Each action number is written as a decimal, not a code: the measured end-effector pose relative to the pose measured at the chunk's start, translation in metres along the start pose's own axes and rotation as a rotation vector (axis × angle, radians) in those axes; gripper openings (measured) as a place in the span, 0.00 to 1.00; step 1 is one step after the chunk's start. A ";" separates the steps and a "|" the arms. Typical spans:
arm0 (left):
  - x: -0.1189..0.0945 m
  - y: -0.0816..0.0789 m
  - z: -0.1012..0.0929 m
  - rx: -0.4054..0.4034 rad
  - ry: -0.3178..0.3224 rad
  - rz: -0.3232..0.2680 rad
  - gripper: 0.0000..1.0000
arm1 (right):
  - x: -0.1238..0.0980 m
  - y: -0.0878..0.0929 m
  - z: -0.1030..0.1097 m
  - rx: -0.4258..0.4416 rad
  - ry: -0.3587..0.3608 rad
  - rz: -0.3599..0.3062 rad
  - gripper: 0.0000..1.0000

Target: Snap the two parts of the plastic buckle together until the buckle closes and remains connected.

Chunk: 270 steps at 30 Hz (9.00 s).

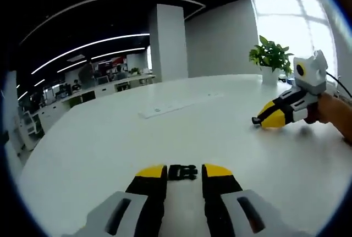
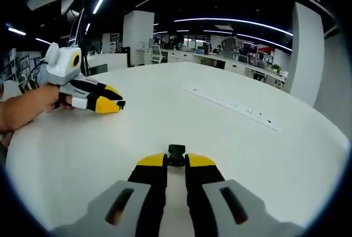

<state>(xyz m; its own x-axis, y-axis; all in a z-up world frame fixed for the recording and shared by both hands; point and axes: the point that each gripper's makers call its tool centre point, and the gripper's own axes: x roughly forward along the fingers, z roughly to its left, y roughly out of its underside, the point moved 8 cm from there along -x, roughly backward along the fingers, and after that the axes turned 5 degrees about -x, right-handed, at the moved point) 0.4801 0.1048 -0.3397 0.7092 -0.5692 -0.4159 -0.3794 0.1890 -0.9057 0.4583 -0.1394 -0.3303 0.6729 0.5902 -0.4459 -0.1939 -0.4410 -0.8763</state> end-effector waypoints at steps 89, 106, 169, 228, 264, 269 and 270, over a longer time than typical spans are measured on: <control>0.000 0.001 0.038 0.308 0.786 0.141 0.20 | 0.002 -0.004 0.018 -0.013 -0.117 -0.033 0.12; 0.003 -0.003 0.035 0.375 0.770 0.135 0.13 | 0.005 -0.003 0.021 -0.013 -0.143 -0.018 0.12; -0.015 -0.027 0.008 0.349 0.692 0.019 0.11 | -0.027 -0.022 0.030 -0.024 -0.168 -0.075 0.10; -0.086 -0.006 -0.030 0.240 0.636 0.022 0.11 | -0.045 -0.033 0.035 0.009 -0.235 -0.106 0.10; -0.125 0.022 -0.067 0.285 0.728 0.070 0.11 | -0.053 -0.024 0.077 -0.078 -0.343 -0.041 0.10; -0.123 0.030 -0.073 0.322 0.764 0.096 0.11 | -0.065 -0.019 0.093 -0.100 -0.357 -0.048 0.10; -0.123 0.031 -0.073 0.328 0.763 0.099 0.11 | -0.068 -0.019 0.094 -0.100 -0.354 -0.054 0.10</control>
<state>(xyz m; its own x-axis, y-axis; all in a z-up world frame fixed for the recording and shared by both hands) 0.3383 0.1225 -0.3109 0.0398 -0.9009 -0.4321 -0.1432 0.4229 -0.8948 0.3496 -0.1074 -0.3002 0.3879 0.8043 -0.4502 -0.0819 -0.4564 -0.8860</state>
